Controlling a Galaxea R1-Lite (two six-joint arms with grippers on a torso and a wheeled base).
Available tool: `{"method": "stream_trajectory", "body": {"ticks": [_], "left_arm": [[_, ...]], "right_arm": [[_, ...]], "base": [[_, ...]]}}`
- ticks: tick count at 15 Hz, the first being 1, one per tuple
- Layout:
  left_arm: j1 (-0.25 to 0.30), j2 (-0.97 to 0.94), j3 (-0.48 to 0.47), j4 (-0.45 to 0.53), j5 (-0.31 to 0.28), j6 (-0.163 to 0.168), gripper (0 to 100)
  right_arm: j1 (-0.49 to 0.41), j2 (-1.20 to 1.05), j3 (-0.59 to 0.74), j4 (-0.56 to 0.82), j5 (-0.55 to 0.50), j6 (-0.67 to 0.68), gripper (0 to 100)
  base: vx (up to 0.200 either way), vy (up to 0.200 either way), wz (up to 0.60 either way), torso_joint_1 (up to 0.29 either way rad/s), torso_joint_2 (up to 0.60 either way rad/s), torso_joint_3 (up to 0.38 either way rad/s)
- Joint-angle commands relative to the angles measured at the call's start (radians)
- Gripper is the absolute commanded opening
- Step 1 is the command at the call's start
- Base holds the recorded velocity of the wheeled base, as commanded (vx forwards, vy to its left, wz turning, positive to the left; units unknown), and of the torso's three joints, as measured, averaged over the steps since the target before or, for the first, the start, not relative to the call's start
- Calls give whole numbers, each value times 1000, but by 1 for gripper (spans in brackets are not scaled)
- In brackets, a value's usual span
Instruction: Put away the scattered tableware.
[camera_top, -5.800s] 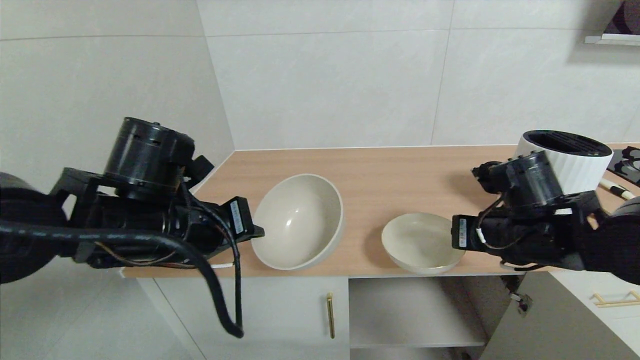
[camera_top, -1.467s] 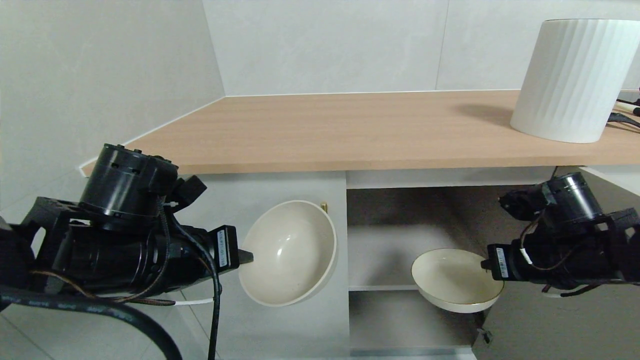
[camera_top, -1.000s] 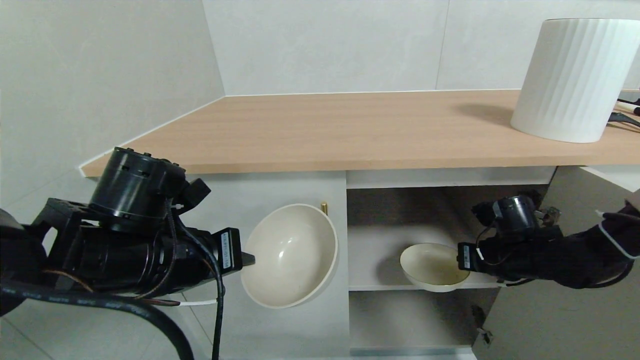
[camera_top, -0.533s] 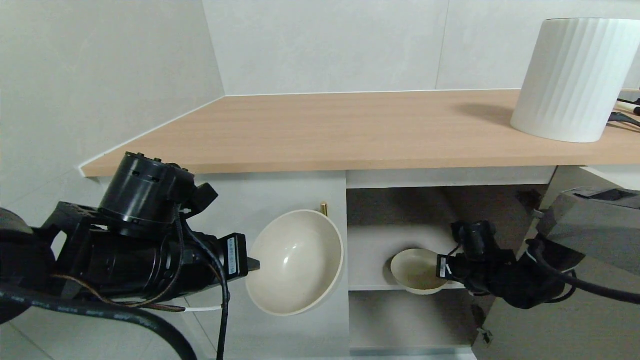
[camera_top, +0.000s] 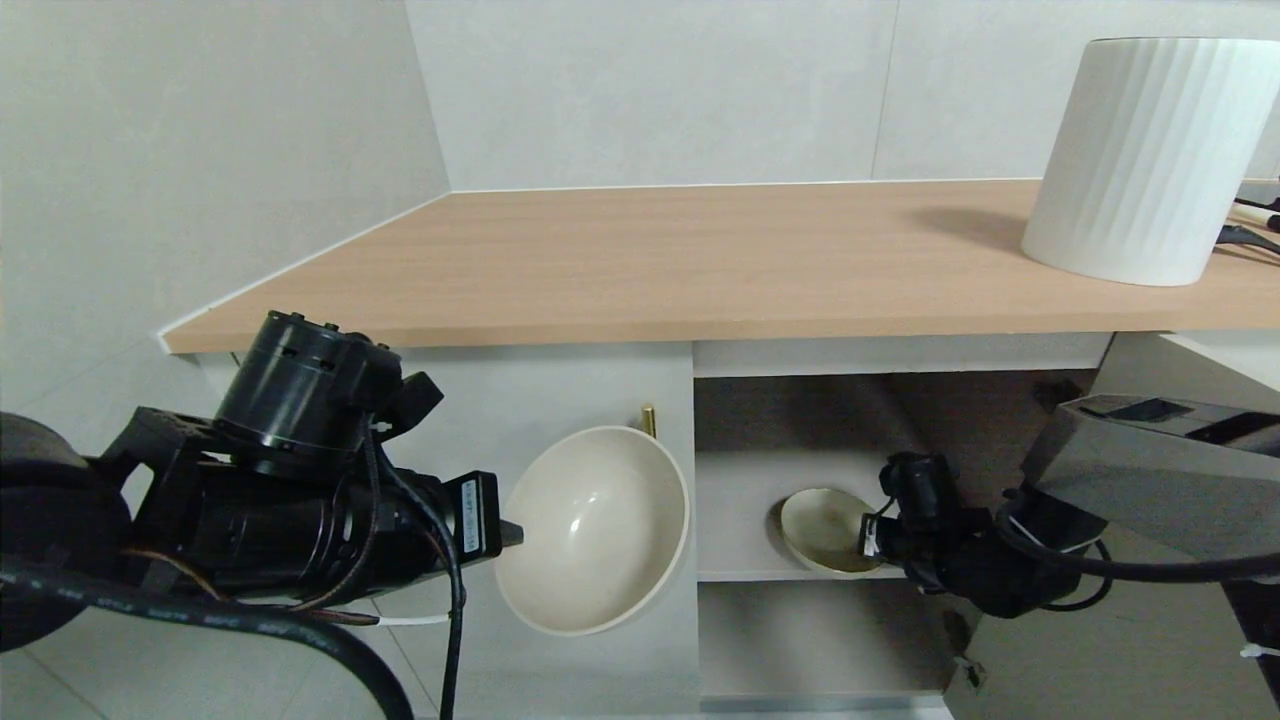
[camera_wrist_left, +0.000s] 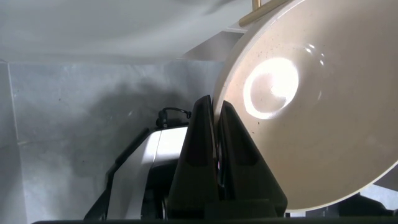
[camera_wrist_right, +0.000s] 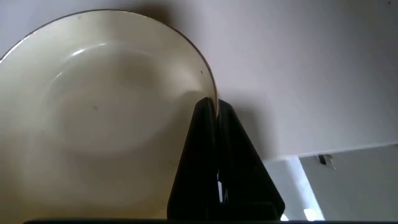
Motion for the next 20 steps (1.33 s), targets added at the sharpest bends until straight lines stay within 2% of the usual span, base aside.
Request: {"method": "stream_trajectory", "body": {"ticks": [1,15,20], "left_arm": [[-1,5,0,0,0,-1,0],[1,6,0,0,0,-2,0],[1,6,0,1,1,-2,0]], "right_arm": [[-1,4,-18,1,-10,11,0],[2,23,-84,1,-100,21,0],[4,24,-82,1,-100,17,0]], "base": [[0,0,0,0,0,0],[0,0,0,0,0,0],[0,0,0,0,0,0]]}}
